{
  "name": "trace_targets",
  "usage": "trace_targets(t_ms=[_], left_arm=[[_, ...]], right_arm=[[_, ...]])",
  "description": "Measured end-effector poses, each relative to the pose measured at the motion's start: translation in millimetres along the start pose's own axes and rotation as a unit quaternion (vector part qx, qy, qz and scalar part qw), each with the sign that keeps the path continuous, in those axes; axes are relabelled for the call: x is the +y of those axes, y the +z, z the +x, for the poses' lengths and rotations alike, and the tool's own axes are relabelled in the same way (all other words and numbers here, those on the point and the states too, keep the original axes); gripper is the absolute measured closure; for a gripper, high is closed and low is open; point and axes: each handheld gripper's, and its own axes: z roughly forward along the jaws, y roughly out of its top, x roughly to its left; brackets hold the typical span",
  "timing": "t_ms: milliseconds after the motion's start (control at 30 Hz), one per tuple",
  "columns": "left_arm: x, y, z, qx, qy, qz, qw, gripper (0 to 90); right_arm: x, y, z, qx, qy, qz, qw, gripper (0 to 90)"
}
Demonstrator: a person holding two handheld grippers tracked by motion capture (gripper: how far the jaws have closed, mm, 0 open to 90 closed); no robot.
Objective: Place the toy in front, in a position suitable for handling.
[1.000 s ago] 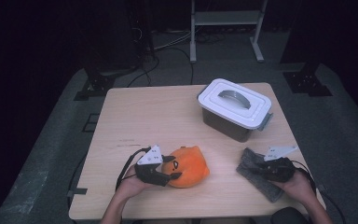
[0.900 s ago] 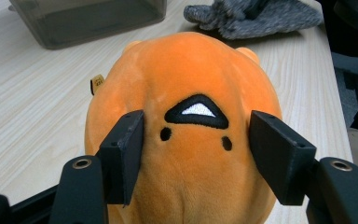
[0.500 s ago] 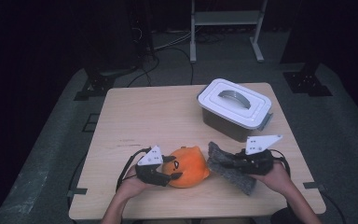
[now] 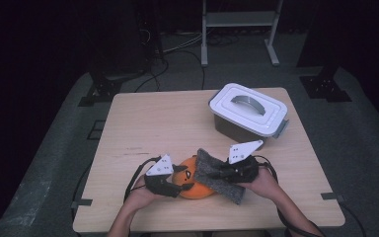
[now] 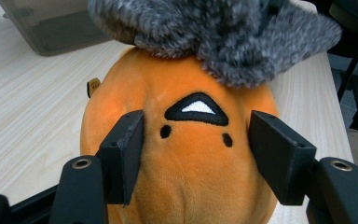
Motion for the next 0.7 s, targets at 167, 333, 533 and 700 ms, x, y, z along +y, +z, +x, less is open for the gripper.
trace_targets(t_ms=[167,333,533,700], left_arm=[[-0.2,-0.3,0.5,-0.002,0.000,-0.001,1.0000,37.0],[-1.2,-1.2,2.3,-0.003,0.000,-0.002,1.0000,37.0],[-2.8,-2.7,4.4,-0.005,-0.005,-0.004,1.0000,36.9],[-3.1,-2.7,4.3,-0.005,-0.007,-0.005,1.0000,36.9]], right_arm=[[-11.4,-2.4,-1.6,0.001,0.014,-0.006,0.9999,76.4],[-21.2,-6.2,-2.3,0.001,0.022,-0.001,0.9998,76.3],[-33.3,-12.6,-1.7,-0.002,0.035,0.012,0.9993,76.3],[-44.4,-19.6,-2.9,-0.006,0.050,0.025,0.9984,76.2]])
